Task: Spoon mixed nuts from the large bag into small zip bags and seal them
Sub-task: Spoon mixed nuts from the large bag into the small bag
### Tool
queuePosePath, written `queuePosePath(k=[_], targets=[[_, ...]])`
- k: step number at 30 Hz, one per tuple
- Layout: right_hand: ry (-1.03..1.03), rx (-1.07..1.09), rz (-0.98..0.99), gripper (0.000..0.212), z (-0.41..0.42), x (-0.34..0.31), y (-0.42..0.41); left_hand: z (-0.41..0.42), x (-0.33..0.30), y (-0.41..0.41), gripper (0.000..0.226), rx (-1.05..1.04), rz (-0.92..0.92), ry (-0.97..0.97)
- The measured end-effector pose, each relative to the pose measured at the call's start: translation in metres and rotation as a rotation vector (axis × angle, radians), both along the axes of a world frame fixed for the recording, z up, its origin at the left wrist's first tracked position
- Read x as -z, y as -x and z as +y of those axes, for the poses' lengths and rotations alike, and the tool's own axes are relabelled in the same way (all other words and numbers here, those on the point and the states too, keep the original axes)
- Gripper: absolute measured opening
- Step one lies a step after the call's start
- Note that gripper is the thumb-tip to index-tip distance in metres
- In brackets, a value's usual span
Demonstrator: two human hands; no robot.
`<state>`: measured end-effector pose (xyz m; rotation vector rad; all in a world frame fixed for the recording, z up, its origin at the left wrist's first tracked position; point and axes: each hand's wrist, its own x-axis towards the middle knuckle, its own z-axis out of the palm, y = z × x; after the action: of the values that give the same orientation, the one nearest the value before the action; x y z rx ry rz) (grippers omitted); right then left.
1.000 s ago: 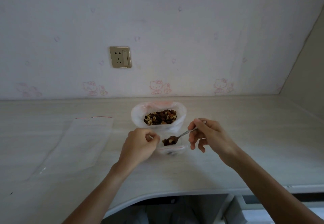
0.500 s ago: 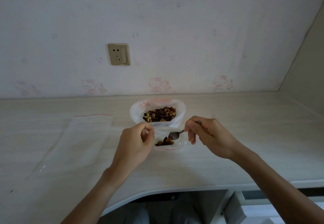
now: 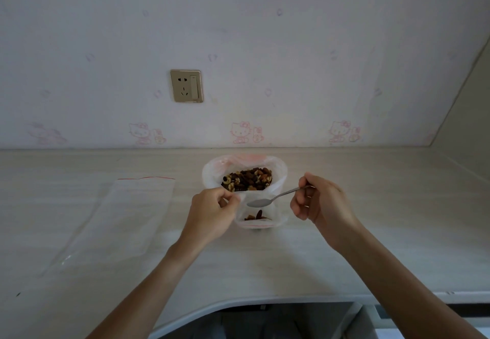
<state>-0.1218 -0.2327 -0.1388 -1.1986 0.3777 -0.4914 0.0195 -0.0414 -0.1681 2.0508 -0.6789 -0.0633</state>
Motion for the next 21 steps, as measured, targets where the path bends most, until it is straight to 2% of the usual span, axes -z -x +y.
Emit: queuePosePath(k=[5,9,12,14,16,18,21], targets=[[-0.227,-0.020,0.029,0.031,-0.005,0.002,-0.010,-0.003,-0.001,-0.004,0.033,0.009,0.069,0.034],[-0.211,0.004,0.001,0.030,-0.008,-0.001,-0.021,0.003,-0.006,-0.019,0.031,-0.059,0.047,0.109],[-0.040,0.071,0.025,0.029,-0.009,-0.006,-0.030,0.004,-0.009,-0.031,0.024,-0.141,-0.054,0.144],[0.175,0.129,0.068,0.030,-0.010,-0.008,-0.035,0.003,-0.008,-0.038,0.023,-0.260,-0.193,0.122],[0.408,0.149,0.112,0.034,-0.008,-0.009,-0.039,0.002,-0.004,-0.041,0.032,-0.381,-0.324,0.038],[0.560,0.135,0.140,0.036,-0.006,-0.010,-0.044,0.002,0.003,-0.047,0.048,-0.414,-0.275,-0.046],[0.592,0.106,0.175,0.037,-0.007,-0.009,-0.052,0.002,0.016,-0.054,0.063,-0.356,-0.132,-0.225]])
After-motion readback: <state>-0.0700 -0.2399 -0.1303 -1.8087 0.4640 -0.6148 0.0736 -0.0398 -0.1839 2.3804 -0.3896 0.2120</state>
